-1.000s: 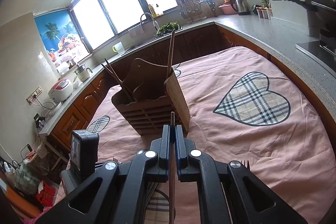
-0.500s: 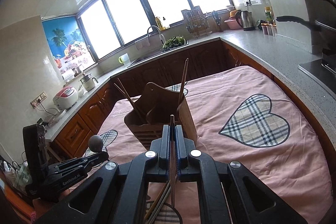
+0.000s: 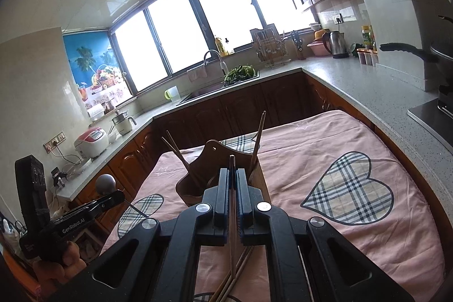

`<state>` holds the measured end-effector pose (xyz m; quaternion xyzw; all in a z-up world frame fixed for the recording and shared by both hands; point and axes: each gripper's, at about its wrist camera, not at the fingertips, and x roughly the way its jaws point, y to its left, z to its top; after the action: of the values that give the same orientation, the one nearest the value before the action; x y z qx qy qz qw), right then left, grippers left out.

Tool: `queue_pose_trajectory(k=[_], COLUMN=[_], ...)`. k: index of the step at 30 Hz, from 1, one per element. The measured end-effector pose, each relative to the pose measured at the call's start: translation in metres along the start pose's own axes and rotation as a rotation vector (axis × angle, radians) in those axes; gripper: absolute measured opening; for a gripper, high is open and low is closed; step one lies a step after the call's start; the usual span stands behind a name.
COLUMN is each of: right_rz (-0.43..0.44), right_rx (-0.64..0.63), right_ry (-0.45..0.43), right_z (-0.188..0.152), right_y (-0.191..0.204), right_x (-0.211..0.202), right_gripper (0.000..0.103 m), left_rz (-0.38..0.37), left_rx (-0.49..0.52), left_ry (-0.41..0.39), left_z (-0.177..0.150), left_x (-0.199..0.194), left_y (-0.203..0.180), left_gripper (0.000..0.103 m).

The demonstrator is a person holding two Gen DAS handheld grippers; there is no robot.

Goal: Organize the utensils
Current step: 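Lift the spoon and chopstick up to the wooden holder and lower them in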

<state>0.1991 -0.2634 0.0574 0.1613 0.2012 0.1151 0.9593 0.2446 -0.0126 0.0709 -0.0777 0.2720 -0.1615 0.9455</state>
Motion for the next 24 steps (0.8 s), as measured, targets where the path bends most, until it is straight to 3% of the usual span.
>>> queue_pose_trajectory(k=[5, 15, 21, 24], right_rz=[0.000, -0.019, -0.047, -0.054], right_rx=[0.013, 0.019, 0.036, 0.035], right_ry=[-0.048, -0.226, -0.291, -0.265], right_z=[0.013, 0.058, 0.072, 0.069], right_y=[-0.001, 0.004, -0.002, -0.005], right_x=[0.001, 0.006, 0.029, 0.049], right_gripper=[0.004, 0.004, 0.004, 0.004], left_rz=[0.004, 0.051, 0.084, 0.089], left_rx=[0.004, 0.027, 0.031, 0.020], left_ry=[-0.041, -0.146, -0.119, -0.076], left_z=[0.018, 0.059, 0.064, 0.057], left_x=[0.001, 0.017, 0.054, 0.076], left_y=[0.000, 0.001, 0.007, 0.012], left_gripper=[0.002, 0.002, 0.002, 0.002])
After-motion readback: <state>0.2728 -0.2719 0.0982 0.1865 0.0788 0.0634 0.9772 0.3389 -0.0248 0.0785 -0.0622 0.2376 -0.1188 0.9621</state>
